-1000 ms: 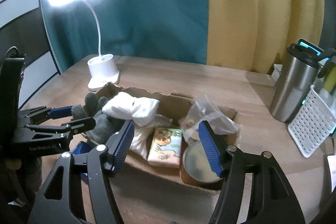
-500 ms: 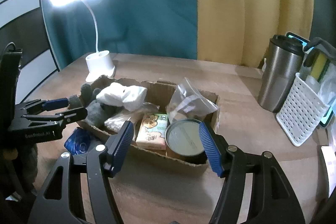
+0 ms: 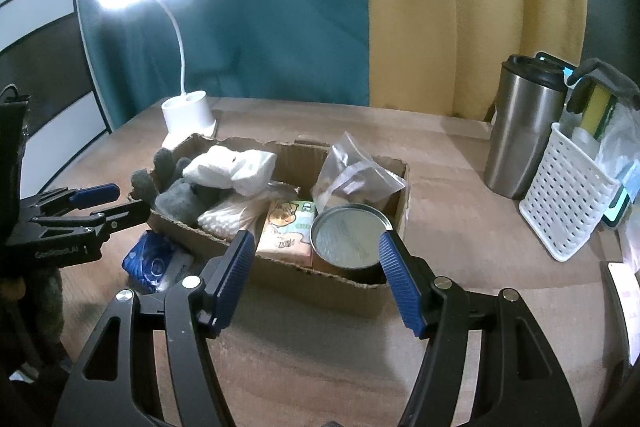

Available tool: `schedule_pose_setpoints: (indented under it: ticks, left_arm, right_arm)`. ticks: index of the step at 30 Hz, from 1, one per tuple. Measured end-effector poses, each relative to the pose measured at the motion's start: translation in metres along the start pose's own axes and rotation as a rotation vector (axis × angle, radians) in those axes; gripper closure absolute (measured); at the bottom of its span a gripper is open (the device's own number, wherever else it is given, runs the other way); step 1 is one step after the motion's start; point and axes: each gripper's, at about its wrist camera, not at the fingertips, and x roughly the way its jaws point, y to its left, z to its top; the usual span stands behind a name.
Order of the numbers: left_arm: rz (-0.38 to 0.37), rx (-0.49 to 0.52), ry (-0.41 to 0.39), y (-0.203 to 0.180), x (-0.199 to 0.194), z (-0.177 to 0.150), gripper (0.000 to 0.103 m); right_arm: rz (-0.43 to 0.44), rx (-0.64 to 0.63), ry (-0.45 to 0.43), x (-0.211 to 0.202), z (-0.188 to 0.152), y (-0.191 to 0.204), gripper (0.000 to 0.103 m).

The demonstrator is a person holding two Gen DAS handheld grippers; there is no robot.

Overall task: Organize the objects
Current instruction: 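Move the left gripper to the blue wet-wipe pack and grasp it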

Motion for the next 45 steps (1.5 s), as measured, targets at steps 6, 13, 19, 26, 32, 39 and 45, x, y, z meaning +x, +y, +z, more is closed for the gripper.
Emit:
schedule_pose_setpoints:
  ticks: [6,13,19,26,32,39,45]
  left_arm:
    - [0.009,-0.001,0.008,0.005,-0.001,-0.008,0.027]
    - [0.010,0.006,0.020,0.006,0.001,-0.016,0.027]
    - [0.009,0.003,0.039,0.007,0.006,-0.022,0.027]
    - [0.020,0.004,0.068,0.011,0.015,-0.032,0.027]
    - [0.027,0.014,0.087,0.012,0.021,-0.037,0.027]
    - [0.044,0.023,0.115,0.022,0.027,-0.041,0.027]
    - [0.051,0.027,0.122,0.024,0.026,-0.038,0.027]
  right_arm:
    - [-0.004,-0.002,0.009,-0.002,-0.008,0.003,0.035]
    - [-0.006,-0.001,0.021,-0.004,-0.015,0.004,0.035]
    - [-0.011,0.001,0.037,-0.004,-0.020,0.003,0.035]
    - [-0.015,0.006,0.058,0.000,-0.027,0.002,0.035]
    - [-0.016,0.011,0.071,0.002,-0.031,0.001,0.035]
    - [-0.016,0.013,0.084,0.006,-0.034,-0.001,0.035]
    - [-0.013,0.014,0.095,0.010,-0.036,0.000,0.035]
